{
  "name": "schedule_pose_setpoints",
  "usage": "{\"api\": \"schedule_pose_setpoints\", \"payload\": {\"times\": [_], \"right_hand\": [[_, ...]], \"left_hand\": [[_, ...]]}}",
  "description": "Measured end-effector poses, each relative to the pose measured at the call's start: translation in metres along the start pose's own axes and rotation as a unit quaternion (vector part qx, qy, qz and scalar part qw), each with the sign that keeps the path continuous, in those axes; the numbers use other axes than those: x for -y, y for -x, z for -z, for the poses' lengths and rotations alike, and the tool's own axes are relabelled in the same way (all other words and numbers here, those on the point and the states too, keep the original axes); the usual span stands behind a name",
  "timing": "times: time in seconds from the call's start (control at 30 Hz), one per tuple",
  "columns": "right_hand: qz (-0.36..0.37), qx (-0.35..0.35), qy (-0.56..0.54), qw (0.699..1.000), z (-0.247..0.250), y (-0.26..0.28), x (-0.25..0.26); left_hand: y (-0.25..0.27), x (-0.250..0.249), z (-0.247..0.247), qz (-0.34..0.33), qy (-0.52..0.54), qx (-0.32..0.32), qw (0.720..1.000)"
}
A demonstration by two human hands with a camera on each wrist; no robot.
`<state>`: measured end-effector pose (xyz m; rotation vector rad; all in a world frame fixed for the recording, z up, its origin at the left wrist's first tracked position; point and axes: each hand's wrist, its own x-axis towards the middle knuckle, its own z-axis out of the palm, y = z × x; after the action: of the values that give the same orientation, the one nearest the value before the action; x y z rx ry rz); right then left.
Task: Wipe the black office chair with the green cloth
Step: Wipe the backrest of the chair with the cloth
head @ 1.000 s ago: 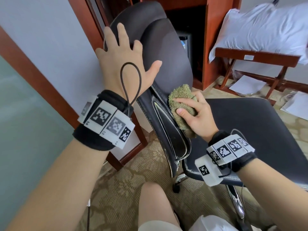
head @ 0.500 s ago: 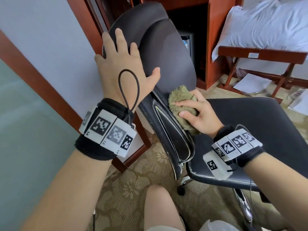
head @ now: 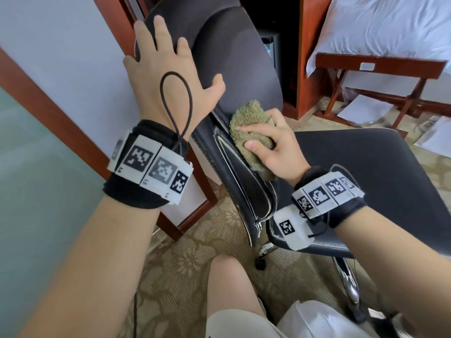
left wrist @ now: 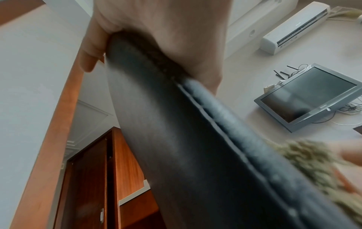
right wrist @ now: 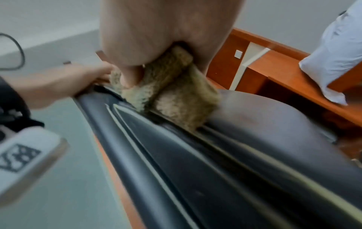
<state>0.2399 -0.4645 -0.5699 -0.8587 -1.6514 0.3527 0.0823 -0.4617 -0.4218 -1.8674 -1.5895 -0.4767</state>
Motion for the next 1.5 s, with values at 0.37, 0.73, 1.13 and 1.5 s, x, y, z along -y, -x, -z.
{"api": "schedule_pose_setpoints", "payload": {"times": [0.37, 0.73, 1.13, 1.5], "right_hand": [[-0.129, 0.104, 0.077, 0.983, 0.022, 0.085, -0.051], [-0.027, -0.021, 0.030, 0.999, -0.003, 0.034, -0.027], [-0.077, -0.019, 0.034, 0.996, 0.011, 0.044, -0.033], [-0.107, 0.023, 0.009, 0.994, 0.002, 0.092, -0.067]], "left_hand": [[-0.005, -0.001, -0.005, 0.021, 0.018, -0.019, 0.999], [-0.006, 0.002, -0.012, 0.014, 0.014, -0.037, 0.999], [-0.012, 0.002, -0.018, 0.017, 0.010, -0.028, 0.999], [-0.014, 0.004, -0.020, 0.021, 0.009, -0.030, 0.999]]}}
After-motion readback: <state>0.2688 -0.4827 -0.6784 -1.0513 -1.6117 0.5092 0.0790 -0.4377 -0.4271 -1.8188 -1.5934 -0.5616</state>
